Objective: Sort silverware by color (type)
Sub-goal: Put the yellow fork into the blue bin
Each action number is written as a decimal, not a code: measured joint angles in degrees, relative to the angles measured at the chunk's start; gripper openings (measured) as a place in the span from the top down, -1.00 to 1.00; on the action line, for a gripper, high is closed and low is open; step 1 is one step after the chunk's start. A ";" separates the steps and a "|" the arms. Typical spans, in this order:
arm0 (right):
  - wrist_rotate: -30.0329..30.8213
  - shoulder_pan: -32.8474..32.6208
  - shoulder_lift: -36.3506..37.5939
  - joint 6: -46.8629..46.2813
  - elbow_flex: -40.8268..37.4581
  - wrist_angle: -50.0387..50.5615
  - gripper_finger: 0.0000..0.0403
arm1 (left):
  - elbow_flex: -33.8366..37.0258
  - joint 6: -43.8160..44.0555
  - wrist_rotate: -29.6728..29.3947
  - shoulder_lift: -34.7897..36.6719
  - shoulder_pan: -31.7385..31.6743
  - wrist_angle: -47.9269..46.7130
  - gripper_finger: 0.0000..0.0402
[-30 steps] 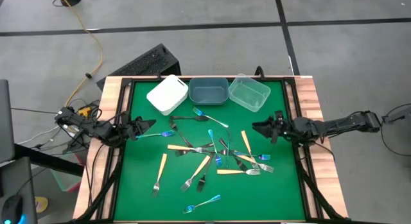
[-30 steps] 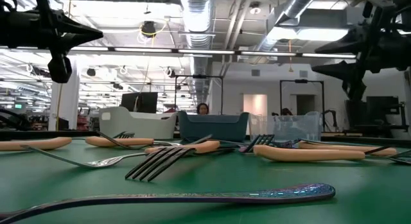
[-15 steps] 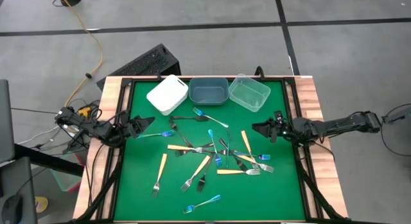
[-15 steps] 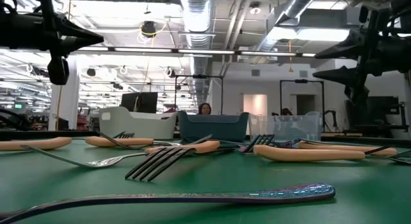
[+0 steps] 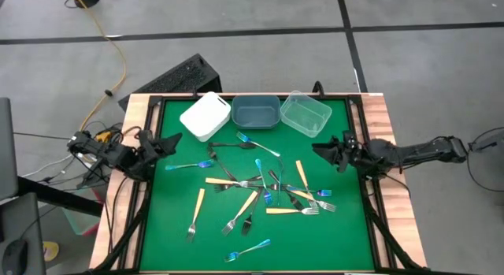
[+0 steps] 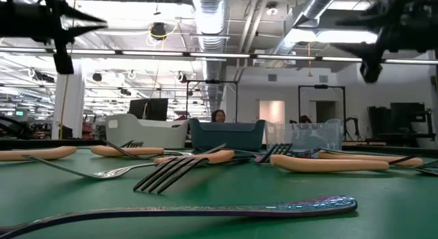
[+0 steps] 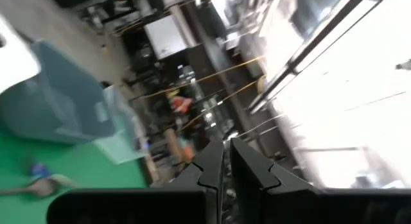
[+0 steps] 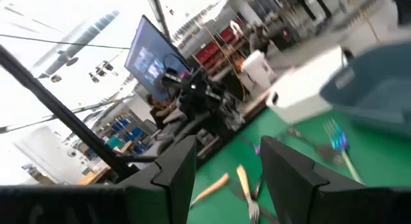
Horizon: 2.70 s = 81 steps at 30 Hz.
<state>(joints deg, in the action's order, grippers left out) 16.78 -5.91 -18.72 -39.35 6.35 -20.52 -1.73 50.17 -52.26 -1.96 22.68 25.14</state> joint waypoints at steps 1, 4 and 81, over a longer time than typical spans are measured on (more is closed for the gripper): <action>0.00 0.00 -0.02 1.36 0.89 0.18 0.05 | -0.01 -1.22 0.63 -0.02 0.00 1.77 0.93; 0.02 0.00 -0.01 4.67 3.95 0.54 0.05 | -0.05 -5.29 2.65 -0.02 0.00 7.28 0.90; -13.48 -4.04 -74.64 -28.11 40.55 59.84 0.84 | -36.40 -13.10 6.96 -18.69 0.00 -37.64 0.02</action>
<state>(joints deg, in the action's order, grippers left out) 3.29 -9.96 -93.36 -67.46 46.89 39.32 -38.13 37.07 -45.30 -20.64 22.68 -12.50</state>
